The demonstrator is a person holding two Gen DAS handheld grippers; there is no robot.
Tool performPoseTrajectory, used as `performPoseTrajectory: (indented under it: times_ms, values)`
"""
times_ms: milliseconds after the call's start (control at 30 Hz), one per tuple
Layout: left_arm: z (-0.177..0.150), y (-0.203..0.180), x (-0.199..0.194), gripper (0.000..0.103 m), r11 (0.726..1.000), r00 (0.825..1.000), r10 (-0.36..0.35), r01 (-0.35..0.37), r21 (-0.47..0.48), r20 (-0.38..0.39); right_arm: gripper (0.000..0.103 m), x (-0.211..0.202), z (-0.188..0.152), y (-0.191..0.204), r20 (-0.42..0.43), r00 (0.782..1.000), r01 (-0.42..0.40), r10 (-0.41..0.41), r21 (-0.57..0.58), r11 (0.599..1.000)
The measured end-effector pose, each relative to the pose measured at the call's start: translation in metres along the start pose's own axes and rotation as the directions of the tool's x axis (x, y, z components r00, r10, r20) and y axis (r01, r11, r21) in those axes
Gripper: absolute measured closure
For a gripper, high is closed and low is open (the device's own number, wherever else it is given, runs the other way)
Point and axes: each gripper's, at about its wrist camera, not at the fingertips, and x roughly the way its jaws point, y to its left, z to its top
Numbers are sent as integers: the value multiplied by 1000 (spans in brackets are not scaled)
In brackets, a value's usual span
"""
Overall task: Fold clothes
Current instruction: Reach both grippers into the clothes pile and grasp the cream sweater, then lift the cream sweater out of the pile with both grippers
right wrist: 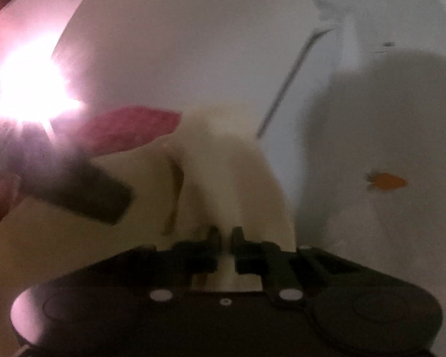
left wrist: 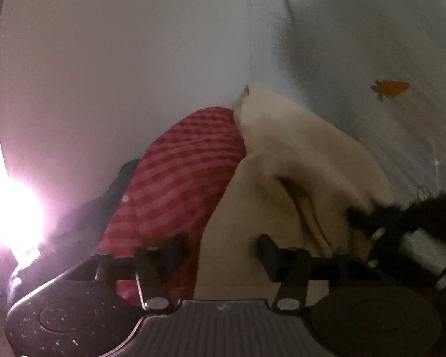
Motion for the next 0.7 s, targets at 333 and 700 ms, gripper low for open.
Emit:
performPoseTrajectory:
  times_ms: [333, 700]
  values:
    - [9, -97, -83, 91, 979, 981, -154, 136, 152, 117, 99, -139, -17, -89, -46, 955, 295, -292, 189, 937]
    - [6, -291, -286, 91, 859, 782, -490, 357, 367, 385, 99, -404, -50, -192, -14, 702, 701, -712, 189, 688]
